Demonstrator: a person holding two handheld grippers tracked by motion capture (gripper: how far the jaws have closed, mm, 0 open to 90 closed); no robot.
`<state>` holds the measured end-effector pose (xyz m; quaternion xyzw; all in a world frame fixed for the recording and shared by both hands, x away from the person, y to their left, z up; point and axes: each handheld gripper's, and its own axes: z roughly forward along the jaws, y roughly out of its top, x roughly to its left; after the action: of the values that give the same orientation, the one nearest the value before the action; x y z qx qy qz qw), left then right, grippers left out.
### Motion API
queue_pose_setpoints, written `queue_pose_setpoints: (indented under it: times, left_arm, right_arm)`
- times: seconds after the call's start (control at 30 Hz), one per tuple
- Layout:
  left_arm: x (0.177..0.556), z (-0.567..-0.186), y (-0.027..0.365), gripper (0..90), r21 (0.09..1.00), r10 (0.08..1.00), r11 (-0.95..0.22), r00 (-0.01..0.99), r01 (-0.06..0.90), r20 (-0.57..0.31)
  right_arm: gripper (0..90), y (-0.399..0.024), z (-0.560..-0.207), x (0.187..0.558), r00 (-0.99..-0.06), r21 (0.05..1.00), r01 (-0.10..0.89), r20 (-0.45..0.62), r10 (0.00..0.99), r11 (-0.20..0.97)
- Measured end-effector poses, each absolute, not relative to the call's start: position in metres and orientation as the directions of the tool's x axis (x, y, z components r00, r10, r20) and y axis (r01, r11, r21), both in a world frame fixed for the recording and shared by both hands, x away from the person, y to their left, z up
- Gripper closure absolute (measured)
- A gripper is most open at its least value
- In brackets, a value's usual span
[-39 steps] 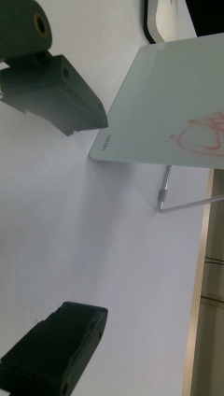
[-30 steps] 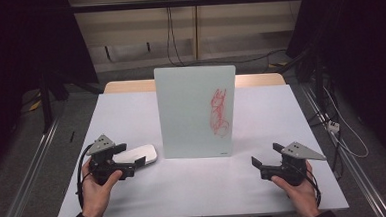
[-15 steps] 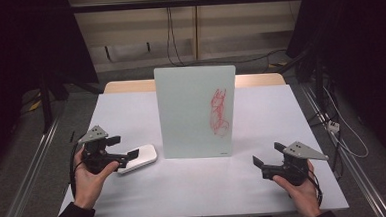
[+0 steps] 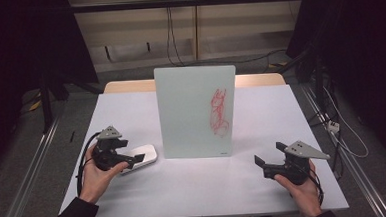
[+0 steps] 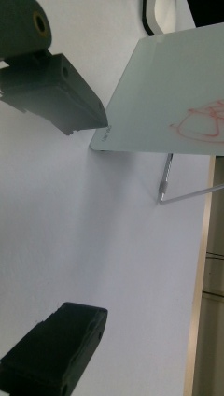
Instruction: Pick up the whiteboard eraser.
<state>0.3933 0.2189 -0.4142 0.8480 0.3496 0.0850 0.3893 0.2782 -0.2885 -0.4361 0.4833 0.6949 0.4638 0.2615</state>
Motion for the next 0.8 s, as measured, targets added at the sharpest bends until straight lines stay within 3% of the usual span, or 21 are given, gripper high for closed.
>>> queue_pose_setpoints:
  times: [0.47,0.8]
  left_arm:
    - [0.396,-0.429,0.217,11.3,0.662,0.663,-0.523,0.744,0.537,-0.079]
    - [0.402,-0.436,0.207,13.5,0.612,0.607,-0.619,0.795,0.492,-0.025]
  right_arm:
    - [7.8,-0.284,-0.437,0.278,-0.411,0.892,0.436,0.08,0.908,0.118]
    - [7.7,-0.283,-0.438,0.279,-0.411,0.889,0.442,0.083,0.908,0.119]
